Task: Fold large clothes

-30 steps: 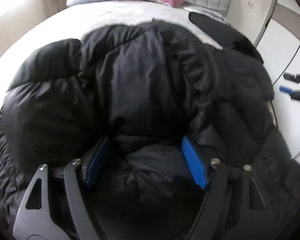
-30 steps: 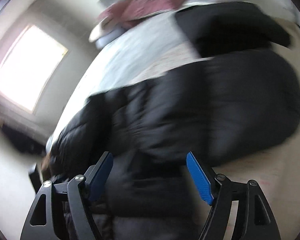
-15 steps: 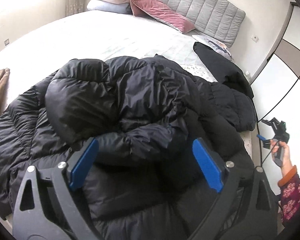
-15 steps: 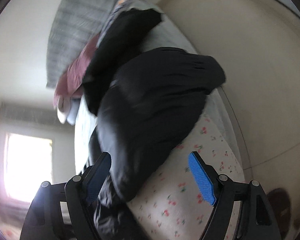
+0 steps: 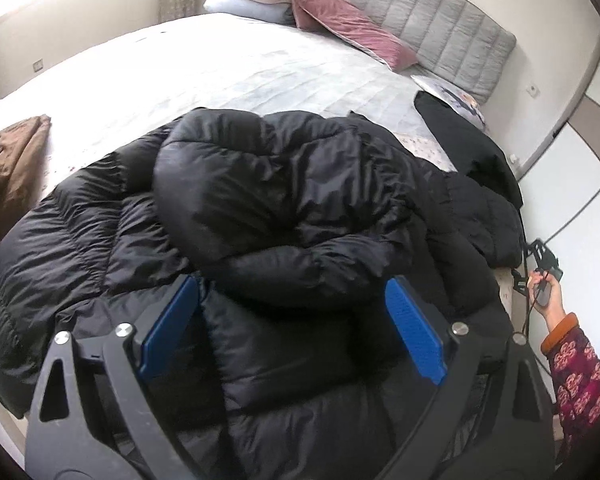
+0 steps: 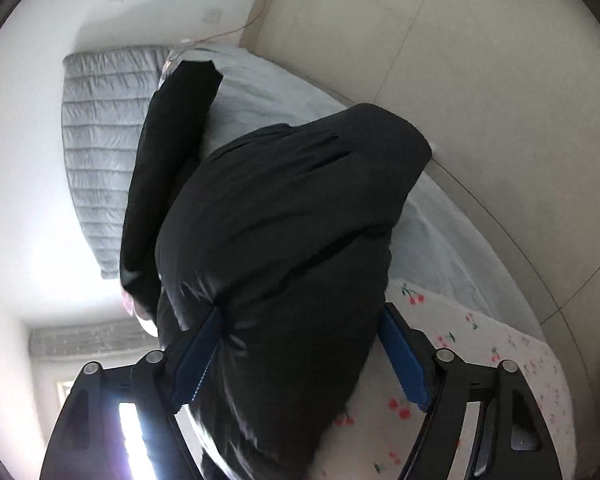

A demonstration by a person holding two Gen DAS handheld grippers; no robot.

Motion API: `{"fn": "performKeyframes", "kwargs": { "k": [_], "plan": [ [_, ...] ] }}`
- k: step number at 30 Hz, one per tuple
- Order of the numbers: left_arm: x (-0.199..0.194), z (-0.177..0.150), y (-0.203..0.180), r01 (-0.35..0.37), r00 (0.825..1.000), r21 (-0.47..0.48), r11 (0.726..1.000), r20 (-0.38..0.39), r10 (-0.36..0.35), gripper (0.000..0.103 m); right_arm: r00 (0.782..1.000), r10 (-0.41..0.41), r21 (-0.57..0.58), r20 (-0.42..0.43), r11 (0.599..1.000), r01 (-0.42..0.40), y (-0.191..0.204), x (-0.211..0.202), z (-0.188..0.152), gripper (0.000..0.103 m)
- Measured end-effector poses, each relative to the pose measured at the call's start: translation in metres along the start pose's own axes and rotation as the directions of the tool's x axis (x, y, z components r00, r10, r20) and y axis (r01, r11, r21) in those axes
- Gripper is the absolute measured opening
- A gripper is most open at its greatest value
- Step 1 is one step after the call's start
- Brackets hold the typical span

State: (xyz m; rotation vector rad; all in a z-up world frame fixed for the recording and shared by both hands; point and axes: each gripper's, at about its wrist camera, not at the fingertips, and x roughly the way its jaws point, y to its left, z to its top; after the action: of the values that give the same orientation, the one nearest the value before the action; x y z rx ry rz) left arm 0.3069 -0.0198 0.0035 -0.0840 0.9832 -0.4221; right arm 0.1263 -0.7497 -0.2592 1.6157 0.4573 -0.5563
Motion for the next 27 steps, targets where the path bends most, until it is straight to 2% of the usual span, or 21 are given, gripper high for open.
{"fn": "performKeyframes", "kwargs": {
  "k": [1,2,5,7,10,13,15,18,22,27],
  "plan": [
    [0.000,0.000,0.003,0.005,1.000,-0.013,1.000,0.001,-0.005,0.095,1.000,0.011,-0.016,0.012,1.000,-0.011,0.005,-0.002,0.001,0.040],
    [0.000,0.000,0.006,0.011,1.000,-0.022,1.000,0.000,-0.011,0.095,0.999,0.021,-0.041,0.024,0.999,-0.020,0.013,-0.007,0.002,0.026],
    [0.000,0.002,0.010,0.000,1.000,-0.028,1.000,0.008,0.001,0.095,0.998,0.014,-0.133,0.064,0.991,-0.005,0.040,-0.024,0.002,0.014],
    [-0.002,0.008,0.010,0.003,1.000,-0.031,1.000,0.027,-0.002,0.095,0.995,0.004,-0.206,0.095,0.978,0.016,0.060,-0.037,0.000,0.011],
    [-0.002,0.018,0.009,0.059,0.997,-0.055,0.997,0.060,-0.056,0.095,0.992,0.035,-0.319,0.125,0.948,0.007,0.099,-0.061,-0.010,0.010],
    [0.003,0.029,0.003,0.109,0.991,-0.059,0.992,0.090,-0.104,0.095,0.988,0.070,-0.426,0.138,0.905,-0.005,0.145,-0.086,-0.030,0.009],
    [0.009,0.034,-0.002,0.115,0.989,-0.053,0.992,0.097,-0.109,0.095,0.986,0.094,-0.500,0.134,0.866,-0.015,0.179,-0.101,-0.048,0.009],
    [0.019,0.039,-0.015,0.116,0.989,-0.025,0.993,0.092,-0.113,0.094,0.982,0.151,-0.599,0.109,0.799,-0.056,0.229,-0.120,-0.081,0.009],
    [0.027,0.038,-0.030,0.122,0.990,-0.007,0.993,0.069,-0.121,0.094,0.980,0.198,-0.711,0.035,0.694,-0.115,0.285,-0.132,-0.135,0.009],
    [0.015,0.034,-0.027,0.144,0.987,-0.024,0.989,0.079,-0.142,0.094,0.975,0.204,-0.832,-0.087,0.524,-0.183,0.339,-0.132,-0.224,0.009]
  ]
}}
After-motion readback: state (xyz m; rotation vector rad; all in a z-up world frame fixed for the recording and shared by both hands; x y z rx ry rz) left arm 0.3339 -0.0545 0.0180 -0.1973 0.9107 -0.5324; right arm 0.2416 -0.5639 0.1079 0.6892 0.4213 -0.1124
